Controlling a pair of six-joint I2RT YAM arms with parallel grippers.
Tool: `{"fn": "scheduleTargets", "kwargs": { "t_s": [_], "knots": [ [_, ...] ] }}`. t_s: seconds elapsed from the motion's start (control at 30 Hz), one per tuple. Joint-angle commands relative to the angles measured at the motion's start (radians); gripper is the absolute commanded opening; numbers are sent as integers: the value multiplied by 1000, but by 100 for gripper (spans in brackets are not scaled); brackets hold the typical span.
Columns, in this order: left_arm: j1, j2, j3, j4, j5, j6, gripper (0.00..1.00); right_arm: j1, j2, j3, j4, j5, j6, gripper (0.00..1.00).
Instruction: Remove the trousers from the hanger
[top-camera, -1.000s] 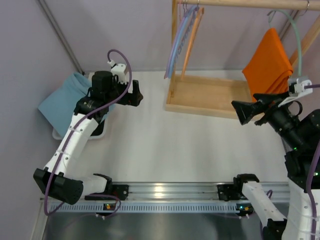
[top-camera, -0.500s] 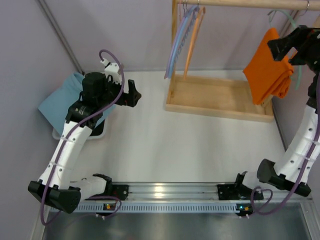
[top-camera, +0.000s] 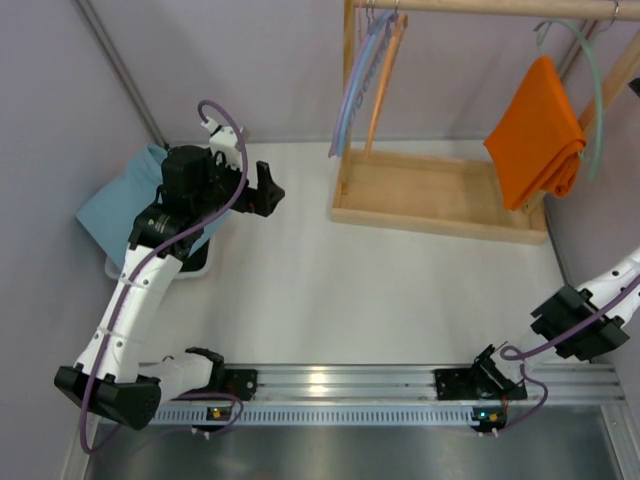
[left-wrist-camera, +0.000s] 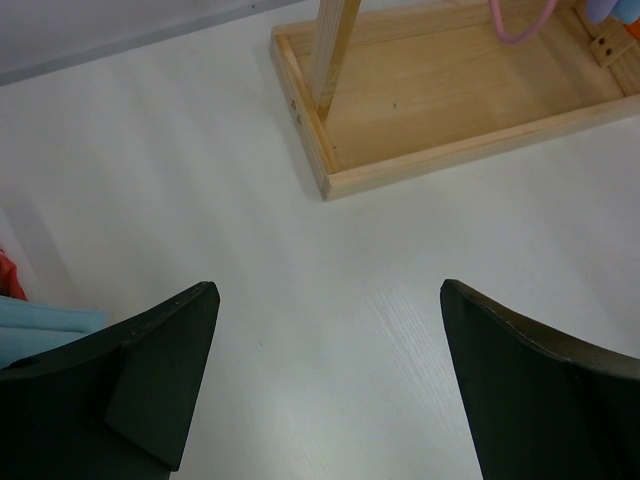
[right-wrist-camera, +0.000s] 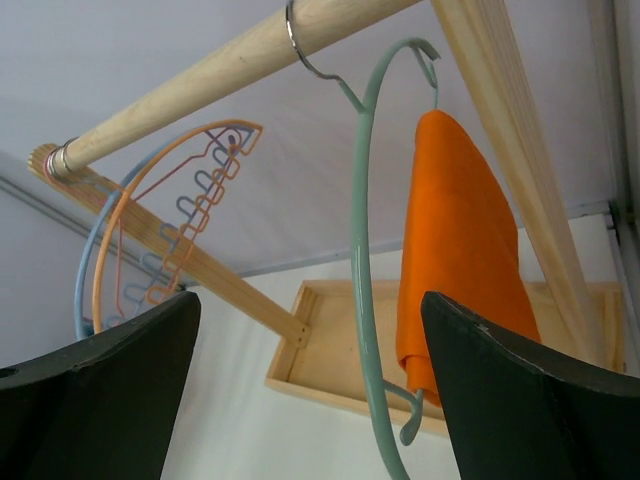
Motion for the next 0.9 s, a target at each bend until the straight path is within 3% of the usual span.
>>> {"fn": "scheduleTargets", "kwargs": {
  "t_s": [0.0, 0.27, 0.37, 0.47, 0.6, 0.67, 0.7, 0.87],
  "knots": [
    [4, -24, 17, 20, 25, 11, 98, 23, 32, 3, 66, -53, 55, 92],
    [4, -20, 22, 21, 26, 11, 99, 185, 127, 55, -92, 84, -84, 87],
    [4, -24, 16, 21, 27, 14, 99, 247, 158, 57, -99, 102, -86, 82],
    [4, -26, 9, 21, 20, 18, 99, 302, 168, 54, -71, 99, -60, 70],
    [4, -29, 0, 21, 25, 17, 99, 339, 141, -12, 125, 29, 161, 53],
    [6, -24, -3, 21, 33, 15, 99, 344, 119, -67, 300, 12, 257, 48],
    [6, -24, -1, 21, 34, 14, 98, 345, 118, -72, 340, 4, 323, 40],
    [6, -18, 5, 21, 37, 12, 99, 354, 122, -69, 490, -7, 442, 17]
  ]
}}
